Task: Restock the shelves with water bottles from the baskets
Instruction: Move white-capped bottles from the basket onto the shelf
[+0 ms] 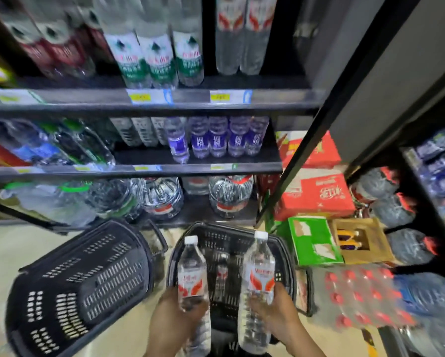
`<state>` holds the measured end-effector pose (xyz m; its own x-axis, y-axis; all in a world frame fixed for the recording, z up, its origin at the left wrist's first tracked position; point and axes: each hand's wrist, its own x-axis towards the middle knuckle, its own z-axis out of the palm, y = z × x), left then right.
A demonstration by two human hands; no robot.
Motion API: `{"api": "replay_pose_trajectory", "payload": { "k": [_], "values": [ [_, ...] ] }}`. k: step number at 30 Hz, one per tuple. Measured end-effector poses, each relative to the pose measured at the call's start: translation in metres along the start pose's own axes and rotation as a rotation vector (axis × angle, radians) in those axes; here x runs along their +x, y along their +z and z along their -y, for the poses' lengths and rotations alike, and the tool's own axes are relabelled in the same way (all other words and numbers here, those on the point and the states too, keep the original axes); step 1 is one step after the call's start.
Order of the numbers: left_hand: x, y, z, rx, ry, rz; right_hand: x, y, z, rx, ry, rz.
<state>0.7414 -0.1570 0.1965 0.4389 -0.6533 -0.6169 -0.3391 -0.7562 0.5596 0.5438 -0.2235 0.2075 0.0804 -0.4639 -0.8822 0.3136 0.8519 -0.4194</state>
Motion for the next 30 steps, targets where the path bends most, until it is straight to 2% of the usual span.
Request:
{"api": "replay_pose_trajectory", "payload": {
  "k": [1,5,7,9,17,21,30],
  "values": [
    [-0.009,-0.005,-0.007,0.007,-0.013,-0.012,-0.008,-0.004,0.002,-0.027,-0.035,0.003],
    [-0.033,-0.017,-0.029,-0.054,0.011,-0.073,-0.039,-0.012,0.022,-0.501,-0.317,0.041],
    [-0.039,-0.02,-0.04,-0.144,0.063,-0.116,-0.046,-0.013,0.033,-0.688,-0.477,0.028],
    [-0.045,-0.024,-0.057,-0.174,0.146,-0.16,-0.056,-0.013,0.051,-0.764,-0.576,0.01],
    [-0.057,-0.048,-0.147,-0.325,0.345,-0.285,-0.08,0.005,0.14,-0.744,-0.85,0.009],
    [-0.055,-0.074,-0.204,-0.408,0.464,-0.296,-0.093,0.03,0.186,-0.657,-0.935,0.048],
    [0.015,-0.139,-0.329,-0.379,0.729,-0.294,-0.087,0.125,0.288,-0.649,-1.206,0.035]
  ]
}}
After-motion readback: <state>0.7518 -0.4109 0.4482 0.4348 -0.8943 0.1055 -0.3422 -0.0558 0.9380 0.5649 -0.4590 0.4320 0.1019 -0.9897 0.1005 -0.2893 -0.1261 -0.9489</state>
